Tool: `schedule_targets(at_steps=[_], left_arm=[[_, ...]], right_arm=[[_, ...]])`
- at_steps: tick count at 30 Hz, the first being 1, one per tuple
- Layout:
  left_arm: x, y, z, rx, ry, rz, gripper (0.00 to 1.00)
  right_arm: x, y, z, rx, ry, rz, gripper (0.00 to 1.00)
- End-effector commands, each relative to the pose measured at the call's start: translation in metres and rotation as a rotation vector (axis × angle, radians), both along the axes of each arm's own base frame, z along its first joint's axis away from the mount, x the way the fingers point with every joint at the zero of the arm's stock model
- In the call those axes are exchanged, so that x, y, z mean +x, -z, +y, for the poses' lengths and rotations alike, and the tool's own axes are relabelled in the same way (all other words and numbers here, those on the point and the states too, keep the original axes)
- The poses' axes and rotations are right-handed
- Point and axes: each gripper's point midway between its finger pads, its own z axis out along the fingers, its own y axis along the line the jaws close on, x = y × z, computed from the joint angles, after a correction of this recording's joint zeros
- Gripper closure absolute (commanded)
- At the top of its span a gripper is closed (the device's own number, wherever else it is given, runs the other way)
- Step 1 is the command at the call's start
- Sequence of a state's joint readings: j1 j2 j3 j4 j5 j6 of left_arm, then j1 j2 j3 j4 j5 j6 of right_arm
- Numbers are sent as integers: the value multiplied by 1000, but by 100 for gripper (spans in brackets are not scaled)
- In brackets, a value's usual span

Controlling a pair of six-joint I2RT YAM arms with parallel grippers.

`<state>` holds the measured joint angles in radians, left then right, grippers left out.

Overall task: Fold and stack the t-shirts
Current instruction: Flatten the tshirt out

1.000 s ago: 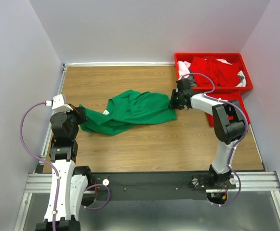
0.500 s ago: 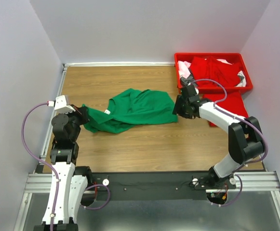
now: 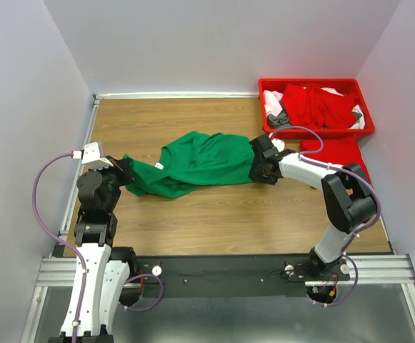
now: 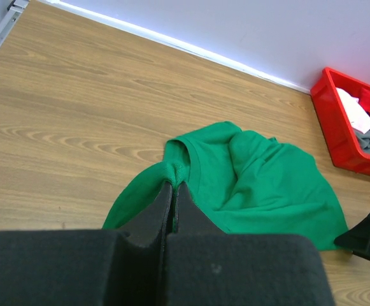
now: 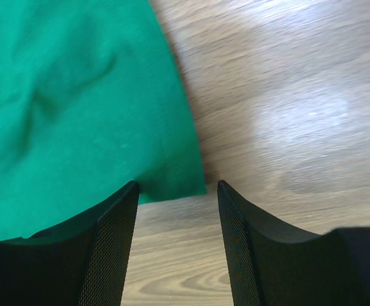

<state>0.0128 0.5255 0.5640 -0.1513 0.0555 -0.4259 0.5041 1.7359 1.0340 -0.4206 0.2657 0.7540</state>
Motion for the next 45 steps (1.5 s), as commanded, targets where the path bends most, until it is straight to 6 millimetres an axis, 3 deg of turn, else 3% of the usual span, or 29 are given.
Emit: schedule_targets(at_steps=[1, 6, 12, 16, 19, 23, 25, 26, 28, 31, 33, 35, 36, 37, 38, 40, 41, 43, 44, 45], left_arm=[[-1, -5, 2, 21, -6, -31, 100], [0, -5, 0, 21, -1, -28, 100], [0, -4, 1, 23, -5, -26, 100], [-1, -4, 3, 25, -13, -25, 100], [0, -3, 4, 24, -23, -20, 100], [0, 0, 5, 22, -28, -6, 100], [1, 3, 6, 20, -36, 13, 100], [4, 7, 11, 24, -64, 31, 100], [8, 9, 18, 26, -104, 53, 100], [24, -3, 25, 30, -146, 73, 100], [45, -25, 28, 15, -157, 80, 100], [71, -55, 29, -3, -153, 66, 100], [81, -69, 36, -17, -172, 52, 100], [89, -80, 38, -25, -170, 53, 100], [108, -120, 45, -34, -181, 1, 100], [121, -164, 46, -51, -170, -64, 100], [127, -211, 48, -51, -169, -143, 100], [125, -258, 49, -33, -168, -226, 100], [110, -306, 47, -21, -166, -320, 100], [108, -321, 49, -11, -172, -347, 100]], right_arm=[[4, -2, -15, -75, 58, -9, 41], [2, 6, -14, -90, 41, 24, 46], [-17, 29, -10, -99, 12, 109, 48], [-31, 43, -19, -131, 26, 150, 53], [-37, 50, -24, -147, 26, 173, 62], [-46, 54, -34, -177, 41, 178, 81], [-42, 49, -37, -187, 51, 152, 88], [-37, 45, -35, -188, 46, 135, 96], [-24, 31, -32, -184, 42, 89, 99], [12, -10, -20, -170, 11, -24, 99], [35, -45, -20, -177, 1, -99, 99], [70, -99, -11, -142, 7, -224, 99], [81, -119, -18, -146, 6, -256, 99], [103, -163, -12, -105, 13, -350, 99], [115, -185, -21, -109, 13, -392, 99], [133, -234, -24, -86, 10, -484, 99], [144, -284, -24, -56, 14, -586, 99], [151, -335, -30, -70, -16, -688, 99], [151, -356, -31, -73, -25, -733, 99], [147, -399, -34, -76, -38, -823, 99]])
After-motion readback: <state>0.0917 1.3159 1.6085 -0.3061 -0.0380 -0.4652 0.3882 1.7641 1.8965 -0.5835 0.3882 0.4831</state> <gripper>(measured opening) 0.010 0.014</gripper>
